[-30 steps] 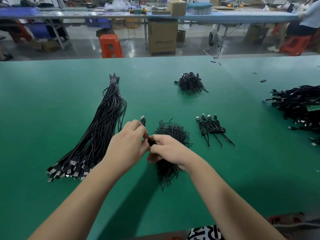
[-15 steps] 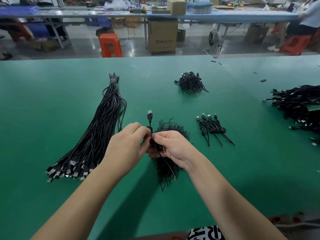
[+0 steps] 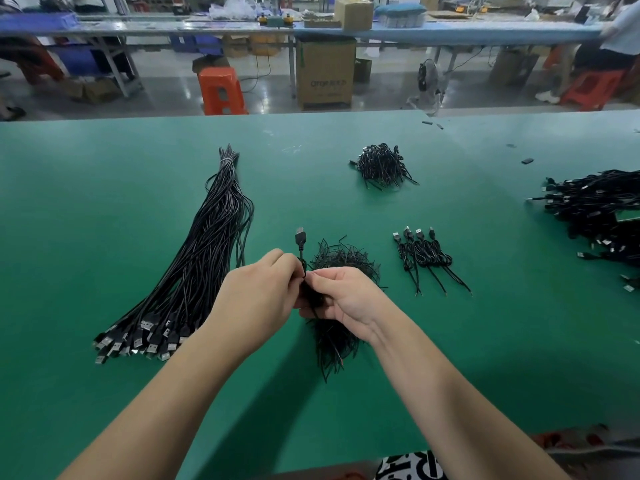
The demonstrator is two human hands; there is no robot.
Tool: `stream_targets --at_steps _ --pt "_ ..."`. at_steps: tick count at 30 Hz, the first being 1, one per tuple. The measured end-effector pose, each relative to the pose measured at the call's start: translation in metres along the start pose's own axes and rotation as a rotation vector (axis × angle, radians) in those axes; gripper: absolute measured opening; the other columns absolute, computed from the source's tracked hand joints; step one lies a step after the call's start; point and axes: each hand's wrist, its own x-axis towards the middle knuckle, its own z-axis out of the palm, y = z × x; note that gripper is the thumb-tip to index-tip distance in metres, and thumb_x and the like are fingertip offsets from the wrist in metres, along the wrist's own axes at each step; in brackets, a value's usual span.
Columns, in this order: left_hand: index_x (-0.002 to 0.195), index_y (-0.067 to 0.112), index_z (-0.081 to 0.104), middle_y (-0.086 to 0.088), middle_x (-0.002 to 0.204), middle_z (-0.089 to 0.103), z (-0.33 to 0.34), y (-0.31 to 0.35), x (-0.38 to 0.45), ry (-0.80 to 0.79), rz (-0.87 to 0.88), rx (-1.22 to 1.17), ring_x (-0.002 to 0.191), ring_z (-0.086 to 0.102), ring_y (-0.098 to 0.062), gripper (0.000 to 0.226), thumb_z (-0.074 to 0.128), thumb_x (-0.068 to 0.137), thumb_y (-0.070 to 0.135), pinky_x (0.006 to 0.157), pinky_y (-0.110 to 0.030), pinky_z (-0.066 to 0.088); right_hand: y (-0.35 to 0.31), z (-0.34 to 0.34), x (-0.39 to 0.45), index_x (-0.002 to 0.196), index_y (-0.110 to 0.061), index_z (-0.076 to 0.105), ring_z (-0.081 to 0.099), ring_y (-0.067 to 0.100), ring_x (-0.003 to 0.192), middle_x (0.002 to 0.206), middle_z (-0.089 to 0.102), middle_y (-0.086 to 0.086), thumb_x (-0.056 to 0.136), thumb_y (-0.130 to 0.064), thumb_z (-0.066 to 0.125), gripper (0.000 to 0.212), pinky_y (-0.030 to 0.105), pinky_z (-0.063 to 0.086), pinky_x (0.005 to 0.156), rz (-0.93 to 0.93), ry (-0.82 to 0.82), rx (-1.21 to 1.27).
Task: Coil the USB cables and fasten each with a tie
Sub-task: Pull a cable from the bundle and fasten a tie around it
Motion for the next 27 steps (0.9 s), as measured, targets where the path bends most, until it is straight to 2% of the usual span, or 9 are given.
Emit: stream_targets --at_steps 4,6,9,11,13,15,19,24,27 --pt "0.089 0.014 0.066 -0.001 0.081 0.062 -0.001 0.001 -0.001 0.01 0.038 0.054 0.055 0.059 -0.028 0.008 0.068 0.09 0.022 0.047 -0.036 0.046 0.0 -0.005 0.002 0.096 -0.004 0.073 0.074 0.023 0.077 0.086 0.074 0.011 0.099 -0.02 0.061 0.019 0.031 0.059 0.065 0.032 -0.016 0.01" --pt "0.09 0.018 0.064 0.004 0.083 0.062 -0.001 0.0 -0.001 -0.002 -0.014 -0.024 0.057 0.055 -0.019 0.005 0.067 0.09 0.022 0.055 -0.036 0.048 -0.001 -0.009 0.003 0.096 -0.005 0.072 0.074 0.023 0.076 0.085 0.075 0.01 0.102 -0.018 0.057 0.021 0.031 0.059 0.065 0.048 -0.059 0.049" --pt "0.083 0.024 0.06 0.011 0.07 0.058 0.001 -0.007 0.0 -0.016 -0.229 -0.278 0.053 0.046 -0.006 0.008 0.065 0.089 0.022 0.056 -0.022 0.04 -0.003 -0.012 0.001 0.113 -0.008 0.067 0.074 0.025 0.079 0.098 0.075 0.012 0.101 -0.006 0.055 0.017 0.031 0.06 0.068 -0.034 -0.1 0.062" --pt "0.076 0.023 0.062 0.01 0.055 0.054 0.003 -0.011 0.002 -0.006 -0.416 -0.528 0.046 0.041 -0.006 0.014 0.065 0.09 0.019 0.048 -0.018 0.034 -0.003 -0.014 0.0 0.128 -0.017 0.061 0.073 0.026 0.082 0.108 0.072 0.011 0.097 0.003 0.058 0.036 0.032 0.061 0.073 -0.138 -0.122 0.002" --pt "0.074 0.018 0.064 0.009 0.05 0.048 0.004 -0.01 0.003 -0.023 -0.583 -0.87 0.044 0.035 -0.009 0.021 0.064 0.094 0.014 0.045 -0.023 0.03 -0.002 -0.011 0.001 0.126 -0.021 0.064 0.071 0.019 0.079 0.108 0.064 0.01 0.093 0.005 0.063 0.042 0.031 0.061 0.07 -0.259 -0.111 -0.122" --pt "0.074 0.015 0.064 0.008 0.049 0.044 0.004 -0.007 0.003 -0.058 -0.632 -1.013 0.043 0.03 -0.01 0.022 0.063 0.096 0.012 0.044 -0.02 0.027 -0.001 -0.008 0.005 0.116 -0.013 0.07 0.066 0.012 0.073 0.103 0.061 0.009 0.091 0.005 0.067 0.032 0.025 0.056 0.057 -0.371 -0.008 -0.221" --pt "0.077 0.021 0.063 0.016 0.052 0.055 0.003 -0.004 0.003 -0.052 -0.465 -0.645 0.043 0.042 -0.004 0.017 0.065 0.093 0.018 0.048 -0.022 0.037 0.002 -0.008 0.01 0.103 -0.018 0.076 0.055 0.031 0.067 0.09 0.07 0.019 0.094 -0.014 0.07 0.012 0.031 0.048 0.054 -0.372 0.14 -0.349" --pt "0.086 0.019 0.062 0.012 0.066 0.059 -0.004 -0.002 0.002 0.001 -0.246 -0.372 0.06 0.053 -0.001 0.009 0.066 0.093 0.015 0.059 -0.01 0.039 0.002 -0.007 0.007 0.088 -0.015 0.068 0.047 0.019 0.044 0.055 0.06 0.002 0.097 -0.021 0.067 0.011 0.023 0.04 0.042 -0.328 0.097 -0.293" --pt "0.096 0.008 0.063 -0.001 0.088 0.059 -0.003 -0.004 0.0 -0.027 -0.05 -0.211 0.075 0.059 -0.021 0.003 0.06 0.096 0.01 0.071 -0.031 0.047 0.002 -0.005 0.008 0.095 -0.003 0.069 0.039 0.011 0.043 0.055 0.051 -0.007 0.098 -0.023 0.064 0.02 0.021 0.034 0.041 -0.25 0.106 -0.272"
